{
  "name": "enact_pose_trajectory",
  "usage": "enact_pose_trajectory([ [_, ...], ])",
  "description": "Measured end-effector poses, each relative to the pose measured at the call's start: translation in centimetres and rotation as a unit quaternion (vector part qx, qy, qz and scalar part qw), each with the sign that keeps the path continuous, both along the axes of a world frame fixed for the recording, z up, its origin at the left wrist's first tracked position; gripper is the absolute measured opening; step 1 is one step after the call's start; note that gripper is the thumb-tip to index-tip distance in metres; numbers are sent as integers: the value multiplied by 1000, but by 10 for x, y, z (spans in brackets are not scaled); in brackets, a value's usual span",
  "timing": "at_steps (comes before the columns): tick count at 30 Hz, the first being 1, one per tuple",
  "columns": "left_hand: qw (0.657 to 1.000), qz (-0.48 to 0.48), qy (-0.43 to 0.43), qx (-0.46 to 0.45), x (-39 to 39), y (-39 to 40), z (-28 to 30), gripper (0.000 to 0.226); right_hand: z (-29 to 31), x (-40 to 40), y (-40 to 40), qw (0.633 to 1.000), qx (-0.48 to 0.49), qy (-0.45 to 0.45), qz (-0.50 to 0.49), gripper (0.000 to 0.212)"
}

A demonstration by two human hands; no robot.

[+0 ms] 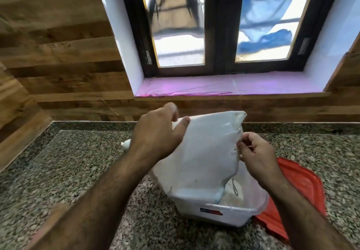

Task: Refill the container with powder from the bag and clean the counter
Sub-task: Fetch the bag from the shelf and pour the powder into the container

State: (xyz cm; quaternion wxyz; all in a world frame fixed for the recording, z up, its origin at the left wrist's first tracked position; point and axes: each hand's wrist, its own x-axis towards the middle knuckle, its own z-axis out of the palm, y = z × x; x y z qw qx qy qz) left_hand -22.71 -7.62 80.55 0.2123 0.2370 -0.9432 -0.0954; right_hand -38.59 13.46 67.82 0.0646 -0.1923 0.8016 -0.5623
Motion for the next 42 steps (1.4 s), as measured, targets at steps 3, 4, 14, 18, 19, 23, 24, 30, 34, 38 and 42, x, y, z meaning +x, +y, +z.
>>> enact_pose_trajectory([
  [3,995,78,31,52,25,-39,-29,32,-8,-4,3,1000,-7,-25,-6,18],
  [4,992,107,34,65,32,-52,-40,40,-10,-5,3,1000,-7,-27,-10,20],
  [14,836,169,239,464,56,-95,-105,56,-6,-6,5,999,30,-24,0,15],
  [18,828,167,292,448,45,-85,-107,55,5,-3,13,998,46,-1,32,26],
  [19,830,165,304,437,42,-81,-105,54,9,-3,14,999,23,-21,45,36],
  [23,862,102,330,372,28,-69,-92,56,14,-6,17,992,-89,-82,43,64],
  [24,874,78,329,350,24,-67,-88,59,16,-7,18,990,-101,-90,31,65],
  [30,900,0,325,290,2,-52,-61,61,16,-14,30,983,-138,-123,17,67],
  [34,928,2,297,223,-6,-62,-48,66,17,-15,39,987,-121,-104,28,66],
  [38,937,5,272,218,-8,-73,-52,69,21,-15,47,982,-140,-89,89,86],
  [42,930,-14,278,238,-1,-69,-52,66,44,-8,43,983,56,153,85,119],
])
